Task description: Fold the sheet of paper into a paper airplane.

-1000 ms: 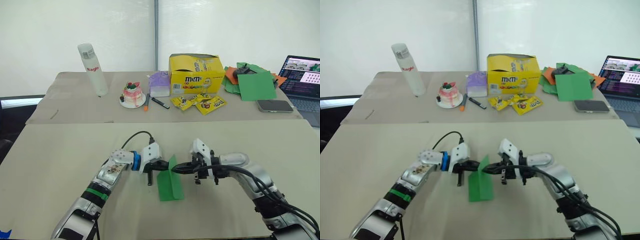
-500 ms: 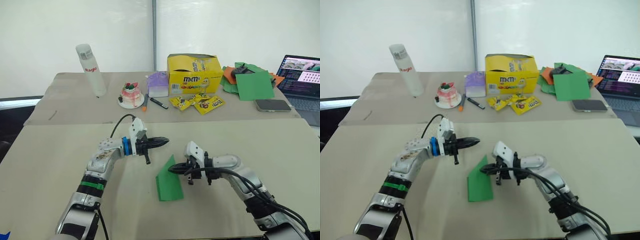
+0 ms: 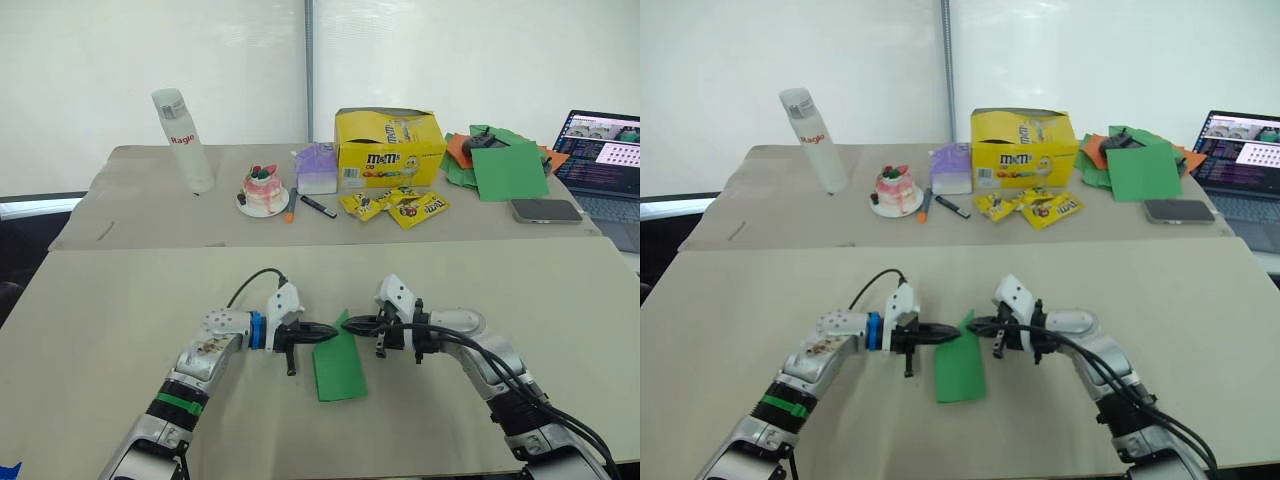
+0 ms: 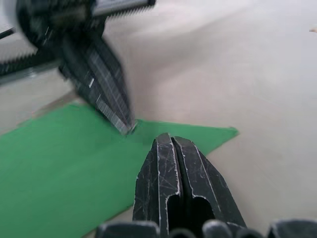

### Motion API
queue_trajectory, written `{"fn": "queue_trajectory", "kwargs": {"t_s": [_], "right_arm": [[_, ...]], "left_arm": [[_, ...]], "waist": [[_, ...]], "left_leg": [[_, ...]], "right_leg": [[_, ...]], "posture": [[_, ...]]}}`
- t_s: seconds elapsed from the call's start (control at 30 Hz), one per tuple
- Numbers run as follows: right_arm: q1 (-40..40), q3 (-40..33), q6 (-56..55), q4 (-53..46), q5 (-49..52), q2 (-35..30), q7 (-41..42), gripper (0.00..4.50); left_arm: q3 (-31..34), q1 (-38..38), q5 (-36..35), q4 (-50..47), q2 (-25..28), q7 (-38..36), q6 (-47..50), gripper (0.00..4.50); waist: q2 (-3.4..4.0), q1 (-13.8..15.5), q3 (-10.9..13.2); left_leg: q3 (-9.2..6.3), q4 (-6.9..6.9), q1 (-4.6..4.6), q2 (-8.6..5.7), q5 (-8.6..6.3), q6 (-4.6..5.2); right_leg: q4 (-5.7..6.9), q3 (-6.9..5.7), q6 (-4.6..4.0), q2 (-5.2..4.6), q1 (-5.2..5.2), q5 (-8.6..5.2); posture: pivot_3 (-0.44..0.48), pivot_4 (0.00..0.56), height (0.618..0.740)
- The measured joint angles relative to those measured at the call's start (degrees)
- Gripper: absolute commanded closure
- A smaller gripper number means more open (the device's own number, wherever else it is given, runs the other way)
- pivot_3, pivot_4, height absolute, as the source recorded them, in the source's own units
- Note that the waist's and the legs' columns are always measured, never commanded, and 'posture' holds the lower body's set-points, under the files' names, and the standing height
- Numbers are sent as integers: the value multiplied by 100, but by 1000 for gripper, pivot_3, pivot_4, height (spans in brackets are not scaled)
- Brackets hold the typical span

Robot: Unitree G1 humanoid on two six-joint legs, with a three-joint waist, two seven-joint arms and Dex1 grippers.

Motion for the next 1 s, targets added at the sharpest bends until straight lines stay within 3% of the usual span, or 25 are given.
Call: {"fn": "queue_trajectory", "kwargs": {"t_s": [0.33,0.77,0.9,1.0], "right_arm": [[-28,-22,-308,168,-74,103,6,4472],[-751,-129,-1350,1483,-711,559,-740,4472],[-604,-529,-1372,1282,-324,523,-489,4472],[-389,-279,-1343,794,-392,161,-89,4472]], "left_arm": [[-232,-10,375,10,12,221,-296,4500],[-232,-62,394,74,110,222,-349,4500],[-228,-68,392,84,155,177,-405,4500],[-228,-78,393,103,158,172,-407,4500]], "waist": [[1,-20,-1],[8,-64,-5],[9,-87,-5],[12,-87,-6]], "left_leg": [[0,-1,1,2,0,0],[-1,-2,3,1,1,-1],[-1,-5,0,3,1,-1],[0,-6,1,4,0,0]], "right_leg": [[2,0,0,4,-2,0],[6,0,0,4,-2,0],[4,1,0,4,-5,0],[3,0,0,6,-4,0]], "posture": [[0,150,740],[0,150,740],[0,150,740],[0,150,740]]}}
